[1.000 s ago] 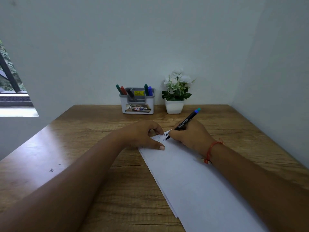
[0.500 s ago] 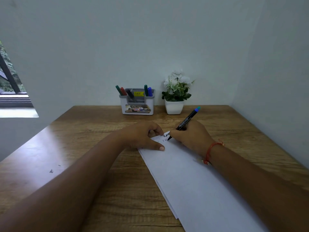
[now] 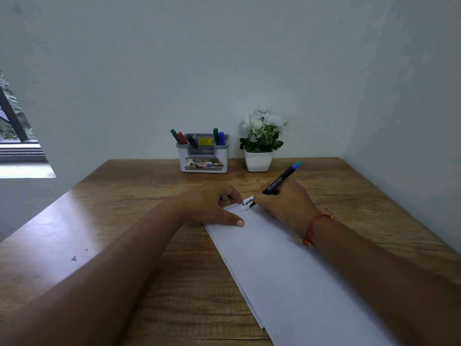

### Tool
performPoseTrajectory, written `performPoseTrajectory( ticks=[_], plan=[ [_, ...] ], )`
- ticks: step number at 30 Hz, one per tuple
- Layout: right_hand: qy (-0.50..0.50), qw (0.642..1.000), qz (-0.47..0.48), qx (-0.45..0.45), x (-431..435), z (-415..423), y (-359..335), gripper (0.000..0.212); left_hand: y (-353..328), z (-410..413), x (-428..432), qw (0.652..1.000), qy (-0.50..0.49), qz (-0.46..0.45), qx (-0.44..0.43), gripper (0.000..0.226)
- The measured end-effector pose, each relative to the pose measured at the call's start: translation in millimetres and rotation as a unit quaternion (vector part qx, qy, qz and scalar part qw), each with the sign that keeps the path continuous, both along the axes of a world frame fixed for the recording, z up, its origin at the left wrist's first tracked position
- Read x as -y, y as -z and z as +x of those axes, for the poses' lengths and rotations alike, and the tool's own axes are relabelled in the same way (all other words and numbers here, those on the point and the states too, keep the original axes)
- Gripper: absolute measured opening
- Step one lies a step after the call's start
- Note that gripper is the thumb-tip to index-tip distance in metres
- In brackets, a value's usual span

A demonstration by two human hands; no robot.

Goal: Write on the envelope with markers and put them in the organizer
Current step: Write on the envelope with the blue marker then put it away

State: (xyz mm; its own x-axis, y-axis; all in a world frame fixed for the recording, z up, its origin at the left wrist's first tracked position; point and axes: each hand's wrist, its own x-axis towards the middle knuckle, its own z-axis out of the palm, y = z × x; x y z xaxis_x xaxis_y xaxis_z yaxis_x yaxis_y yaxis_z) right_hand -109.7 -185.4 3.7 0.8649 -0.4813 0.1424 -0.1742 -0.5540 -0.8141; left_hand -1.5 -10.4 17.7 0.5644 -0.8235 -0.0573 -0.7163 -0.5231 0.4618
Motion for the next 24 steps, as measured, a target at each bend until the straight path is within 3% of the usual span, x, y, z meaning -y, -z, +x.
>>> performPoseTrajectory(
  ticks=[24],
  plan=[
    [0.017,1.0,-0.012,-0.01,0.0,1.9,-0.3,0.019,-1.4,-1.2,0.3,1.0,-0.002,0.004,0.007,0.057]
  ],
)
